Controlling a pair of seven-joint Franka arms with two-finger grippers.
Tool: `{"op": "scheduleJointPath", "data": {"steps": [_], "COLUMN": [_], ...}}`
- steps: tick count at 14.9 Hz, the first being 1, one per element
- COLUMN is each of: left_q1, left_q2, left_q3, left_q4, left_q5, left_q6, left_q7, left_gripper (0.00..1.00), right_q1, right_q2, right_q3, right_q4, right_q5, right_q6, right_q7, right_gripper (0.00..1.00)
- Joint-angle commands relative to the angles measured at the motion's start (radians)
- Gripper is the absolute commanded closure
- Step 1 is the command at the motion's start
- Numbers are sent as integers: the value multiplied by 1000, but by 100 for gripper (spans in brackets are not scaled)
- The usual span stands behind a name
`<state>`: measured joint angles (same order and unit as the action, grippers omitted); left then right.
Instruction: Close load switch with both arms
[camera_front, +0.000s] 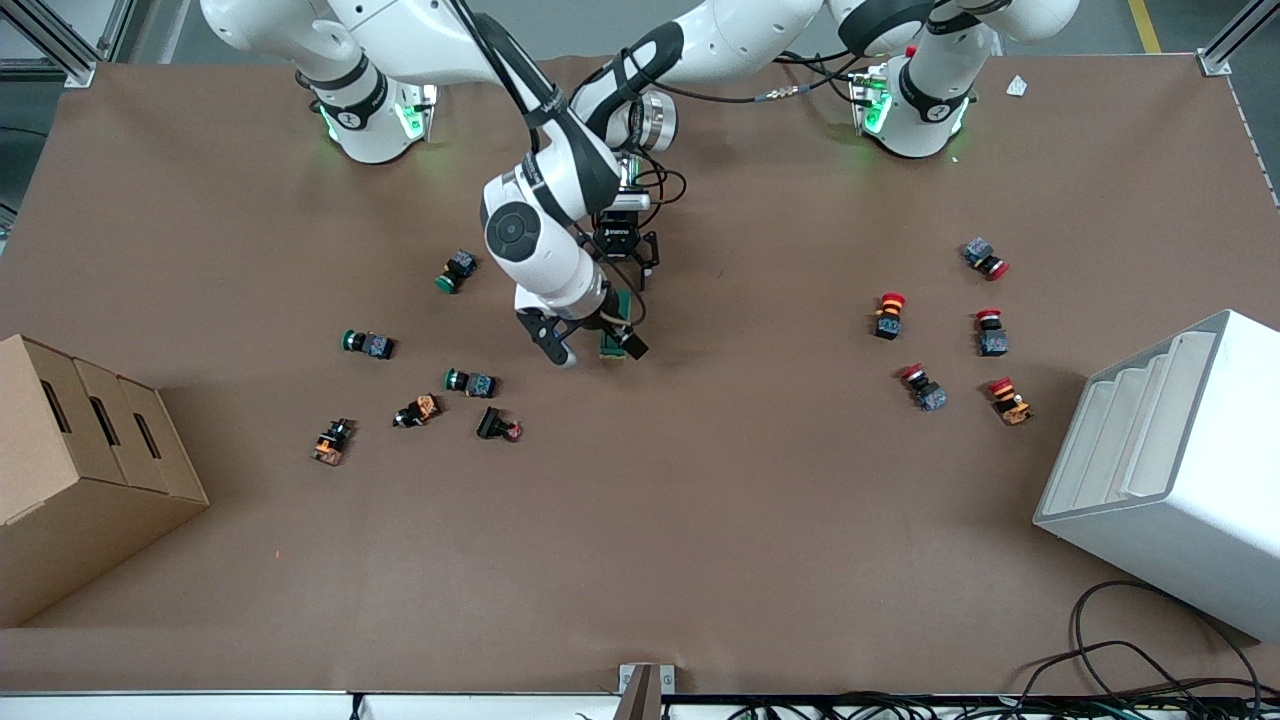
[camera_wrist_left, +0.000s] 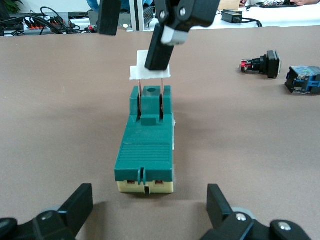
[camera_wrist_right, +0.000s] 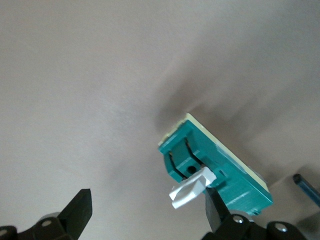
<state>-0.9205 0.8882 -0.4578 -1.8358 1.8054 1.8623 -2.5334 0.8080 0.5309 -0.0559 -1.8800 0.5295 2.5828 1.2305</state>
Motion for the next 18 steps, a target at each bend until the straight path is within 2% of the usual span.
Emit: {"op": "scheduleJointPath", "data": {"steps": [1,18], "left_q1": [-1,-1], "left_q2": [54,52], "left_q3": [2,2], "left_q4": [18,23], "left_q5": [-1,-3], "left_q6": [17,17], "left_q7": [-5,7], "left_gripper": [0,0], "right_q1": [-7,-47], "right_q2": [18,132], "right_q3": [7,5], "right_q4": [28,142], "right_q5": [12,-29], "right_q6": [3,13], "right_q7": [-8,-16], "right_gripper": [0,0]}}
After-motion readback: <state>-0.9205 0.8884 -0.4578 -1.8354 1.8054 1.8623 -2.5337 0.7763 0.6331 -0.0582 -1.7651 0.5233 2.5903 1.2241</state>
